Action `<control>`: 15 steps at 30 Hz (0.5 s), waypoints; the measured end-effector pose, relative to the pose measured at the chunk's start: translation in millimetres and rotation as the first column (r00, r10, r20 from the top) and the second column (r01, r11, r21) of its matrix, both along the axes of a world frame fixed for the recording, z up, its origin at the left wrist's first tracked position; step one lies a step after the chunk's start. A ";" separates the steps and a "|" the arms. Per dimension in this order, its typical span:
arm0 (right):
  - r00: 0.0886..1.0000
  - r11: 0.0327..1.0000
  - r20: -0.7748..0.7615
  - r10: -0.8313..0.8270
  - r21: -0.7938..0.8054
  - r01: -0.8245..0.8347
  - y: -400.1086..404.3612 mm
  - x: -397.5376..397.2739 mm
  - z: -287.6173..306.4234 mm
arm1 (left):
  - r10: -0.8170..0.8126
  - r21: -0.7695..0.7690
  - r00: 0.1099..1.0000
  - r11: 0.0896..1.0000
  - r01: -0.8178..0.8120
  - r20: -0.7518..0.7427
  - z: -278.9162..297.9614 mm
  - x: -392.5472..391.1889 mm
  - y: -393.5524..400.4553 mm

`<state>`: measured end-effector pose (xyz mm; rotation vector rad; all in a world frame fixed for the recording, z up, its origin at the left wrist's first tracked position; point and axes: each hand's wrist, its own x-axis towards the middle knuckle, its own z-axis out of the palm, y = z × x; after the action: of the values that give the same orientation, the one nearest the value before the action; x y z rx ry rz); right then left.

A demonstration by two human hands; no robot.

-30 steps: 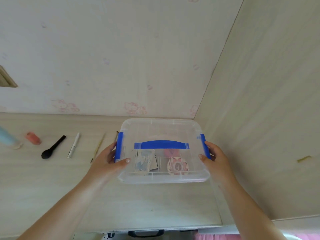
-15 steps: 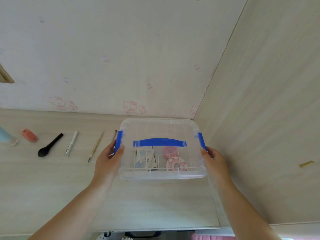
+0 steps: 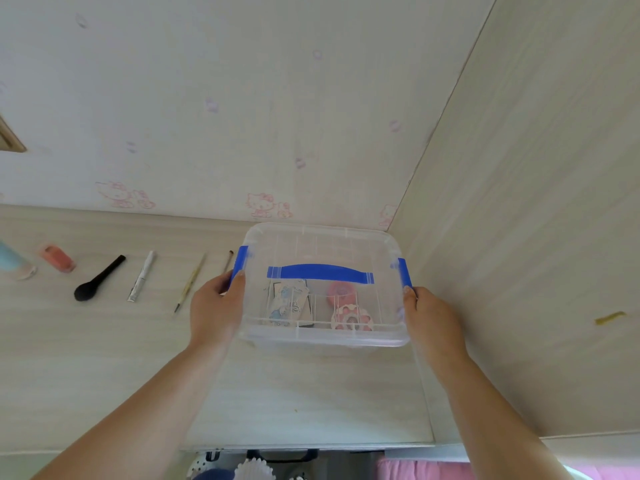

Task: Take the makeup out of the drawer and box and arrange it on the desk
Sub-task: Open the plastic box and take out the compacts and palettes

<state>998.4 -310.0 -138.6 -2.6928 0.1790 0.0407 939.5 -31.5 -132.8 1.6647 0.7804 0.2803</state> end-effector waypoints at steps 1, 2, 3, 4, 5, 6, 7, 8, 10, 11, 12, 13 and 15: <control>1.000 1.000 -0.002 0.006 -0.024 -0.006 0.1 0.7 -0.2 | 0.001 0.013 1.000 1.000 0.000 -0.008 -0.3 0.8 -0.2; 1.000 0.999 -0.004 0.013 -0.040 -0.013 -0.1 1.2 -0.2 | 0.002 0.024 1.000 1.000 -0.002 -0.010 -0.3 1.1 -0.5; 1.000 0.999 -0.016 0.010 -0.050 -0.011 -0.6 1.9 -0.5 | -0.001 0.034 1.000 0.999 0.001 -0.009 -0.7 1.2 -0.9; 0.999 0.999 -0.034 -0.002 -0.037 0.000 -1.4 2.9 -0.6 | -0.010 0.038 1.000 0.999 0.010 -0.004 0.4 1.2 -1.8; 0.998 1.000 -0.060 -0.020 -0.002 0.020 -2.0 4.1 0.1 | -0.018 0.047 1.000 0.999 0.018 -0.005 1.3 1.3 -2.5; 0.995 0.998 -0.086 -0.041 0.049 0.046 -3.2 5.3 1.4 | -0.020 0.050 1.000 0.999 0.021 -0.014 0.8 1.9 -2.9; 0.991 0.992 -0.114 -0.063 0.098 0.074 -3.5 6.9 2.6 | -0.006 0.041 1.000 0.999 0.006 -0.020 -2.3 2.6 -1.8; 0.987 0.984 -0.136 -0.089 0.142 0.108 -3.5 9.1 3.4 | 0.028 0.009 0.999 1.000 -0.027 -0.025 -5.7 4.4 -0.6; 0.972 0.955 -0.181 -0.152 0.225 0.191 -2.2 12.1 2.2 | 0.094 -0.072 0.994 0.993 -0.097 -0.055 -13.0 7.4 3.9; 0.962 0.937 -0.207 -0.178 0.264 0.231 -1.2 13.8 2.1 | 0.093 -0.095 0.994 0.991 -0.099 -0.065 -15.5 9.2 5.5; 0.949 0.907 -0.243 -0.202 0.320 0.275 -0.8 15.2 0.8 | 0.084 -0.109 0.994 0.990 -0.091 -0.069 -16.2 11.1 6.6; 0.928 0.857 -0.305 -0.216 0.396 0.330 -0.6 15.5 -1.1 | 0.076 -0.127 0.995 0.988 -0.083 -0.064 -14.8 11.9 6.5; 0.878 0.717 -0.438 -0.193 0.548 0.431 -0.6 11.2 -5.4 | 0.062 -0.163 0.996 0.984 -0.072 -0.064 -12.5 12.0 6.8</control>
<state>1009.5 -310.6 -144.0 -1.9153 0.6241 0.4092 951.5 -24.7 -145.3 1.4982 0.8809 0.2088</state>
